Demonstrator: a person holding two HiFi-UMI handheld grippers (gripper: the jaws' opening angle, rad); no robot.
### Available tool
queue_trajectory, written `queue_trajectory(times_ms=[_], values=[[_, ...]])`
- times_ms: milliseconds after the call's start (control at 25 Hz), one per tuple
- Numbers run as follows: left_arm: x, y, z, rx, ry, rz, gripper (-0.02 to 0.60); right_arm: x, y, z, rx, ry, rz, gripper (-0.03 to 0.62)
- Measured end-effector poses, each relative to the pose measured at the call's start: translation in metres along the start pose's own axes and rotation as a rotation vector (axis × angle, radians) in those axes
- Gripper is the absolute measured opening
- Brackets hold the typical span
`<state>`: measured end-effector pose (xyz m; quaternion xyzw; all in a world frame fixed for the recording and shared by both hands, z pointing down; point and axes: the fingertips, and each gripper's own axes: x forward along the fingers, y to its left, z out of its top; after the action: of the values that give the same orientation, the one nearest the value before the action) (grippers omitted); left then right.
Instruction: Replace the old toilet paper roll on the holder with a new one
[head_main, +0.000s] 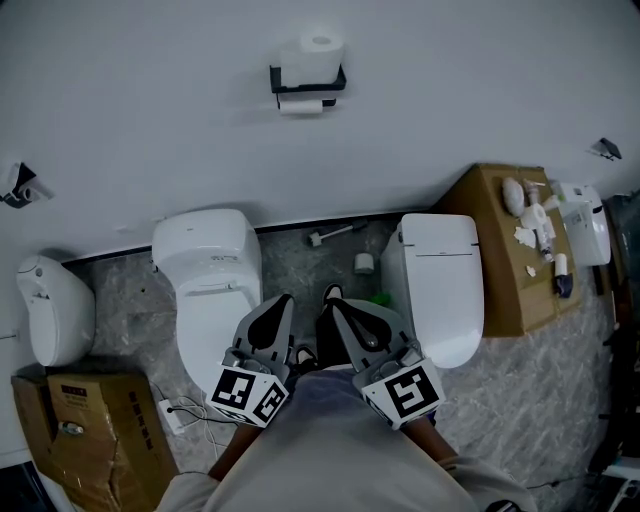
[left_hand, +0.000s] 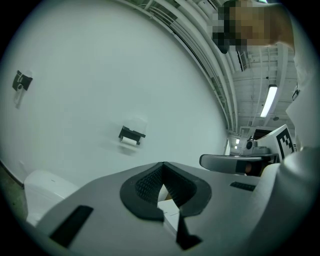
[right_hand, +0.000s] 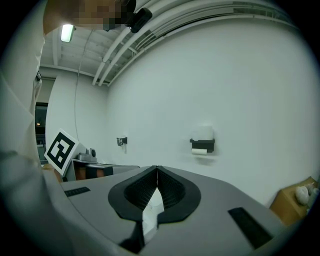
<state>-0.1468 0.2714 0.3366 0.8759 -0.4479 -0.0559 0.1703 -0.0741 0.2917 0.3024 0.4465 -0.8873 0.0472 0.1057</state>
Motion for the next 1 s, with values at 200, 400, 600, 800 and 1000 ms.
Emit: queue_trajectory(times_ms=[200, 400, 600, 800, 1000], values=[[0.02, 0.014, 0.007, 0.0, -0.003, 0.0, 0.005, 0.023, -0.007, 0.004, -0.01, 0.021, 0.017, 0.017], [0.047, 0.024, 0.015, 0.0, -0.001, 0.005, 0.005, 0.041, -0.035, 0.008, 0.001, 0.012, 0.005, 0.017], [0.083, 0.035, 0.019, -0.001, 0.01, -0.011, 0.005, 0.062, -0.068, 0.013, 0.007, 0.015, -0.004, 0.017], [0.123, 0.047, 0.025, -0.02, 0.02, 0.003, 0.005, 0.085, -0.105, 0.021, 0.008, 0.012, -0.005, 0.017], [0.164, 0.055, 0.029, -0.02, 0.027, 0.008, 0.005, 0.105, -0.144, 0.024, 0.013, 0.013, -0.002, 0.017]])
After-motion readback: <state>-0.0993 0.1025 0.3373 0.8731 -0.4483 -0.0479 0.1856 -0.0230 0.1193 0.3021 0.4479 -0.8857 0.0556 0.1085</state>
